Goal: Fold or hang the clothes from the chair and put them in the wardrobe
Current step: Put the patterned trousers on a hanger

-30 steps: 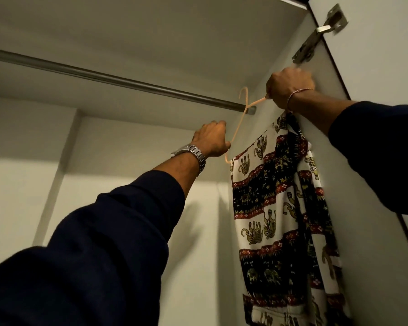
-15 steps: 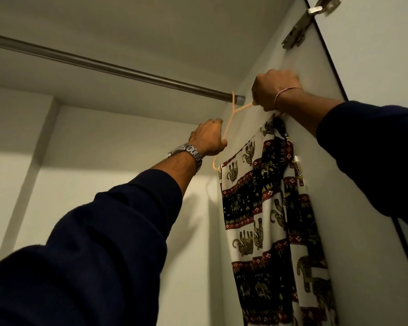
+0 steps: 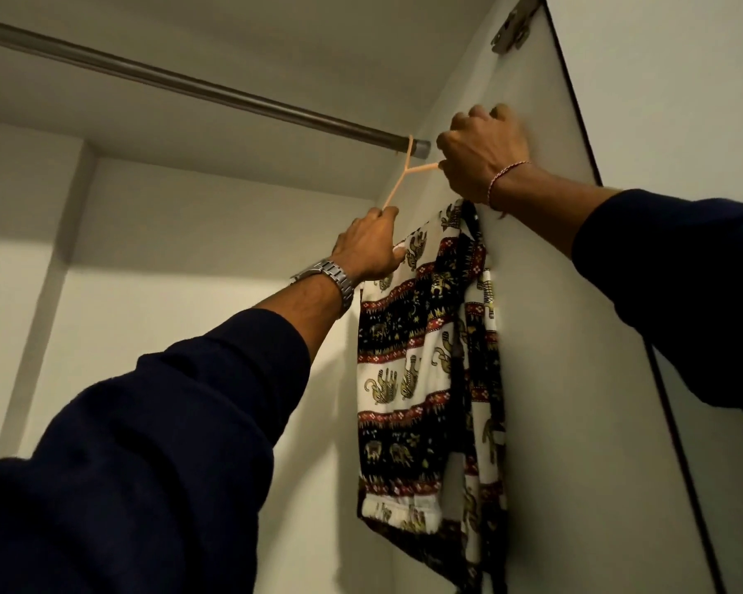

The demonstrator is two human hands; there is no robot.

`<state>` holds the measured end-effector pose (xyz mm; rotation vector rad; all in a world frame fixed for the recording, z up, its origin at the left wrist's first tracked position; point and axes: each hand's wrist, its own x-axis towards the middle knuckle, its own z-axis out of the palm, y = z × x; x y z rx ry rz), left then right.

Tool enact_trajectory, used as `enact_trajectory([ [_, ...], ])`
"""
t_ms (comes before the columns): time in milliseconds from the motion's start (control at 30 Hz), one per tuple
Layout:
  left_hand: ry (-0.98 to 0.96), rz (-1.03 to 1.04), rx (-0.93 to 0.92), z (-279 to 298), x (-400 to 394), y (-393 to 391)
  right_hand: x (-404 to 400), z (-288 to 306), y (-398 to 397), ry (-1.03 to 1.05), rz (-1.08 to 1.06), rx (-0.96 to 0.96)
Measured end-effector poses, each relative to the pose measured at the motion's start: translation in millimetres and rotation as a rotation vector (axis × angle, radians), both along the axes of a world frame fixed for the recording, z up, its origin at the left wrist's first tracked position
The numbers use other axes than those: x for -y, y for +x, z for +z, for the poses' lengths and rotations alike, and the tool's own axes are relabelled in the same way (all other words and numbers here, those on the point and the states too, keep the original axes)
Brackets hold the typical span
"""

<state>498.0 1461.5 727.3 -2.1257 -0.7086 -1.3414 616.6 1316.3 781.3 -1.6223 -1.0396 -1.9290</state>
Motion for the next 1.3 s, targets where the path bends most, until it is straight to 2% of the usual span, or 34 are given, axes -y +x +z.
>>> enact_trajectory([
  [133,-0.008,-0.024,0.016,-27.9,11.0,-8.0,-3.3,-42.2,-7.3,-0.084,0.103,0.045],
  [333,-0.06,-0.106,0.0,-68.4,39.9,-14.2,10.3,-105.5,-9.2,-0.243,0.178,-0.038],
  [467,-0.091,-0.149,-0.023,-95.6,63.7,-19.9,41.2,-144.5,-18.4,-0.322,0.157,-0.086],
  [667,-0.119,-0.231,-0.024,-140.8,106.2,-28.4,98.1,-201.3,-39.8,-0.316,0.083,-0.161],
  [967,-0.083,-0.429,-0.171,-221.2,213.8,-17.4,217.6,-290.8,-61.9,-0.415,-0.067,-0.36],
  [1300,0.019,-0.756,-0.217,-267.1,386.0,24.7,419.1,-328.2,-46.9,-0.27,-0.28,-0.447],
])
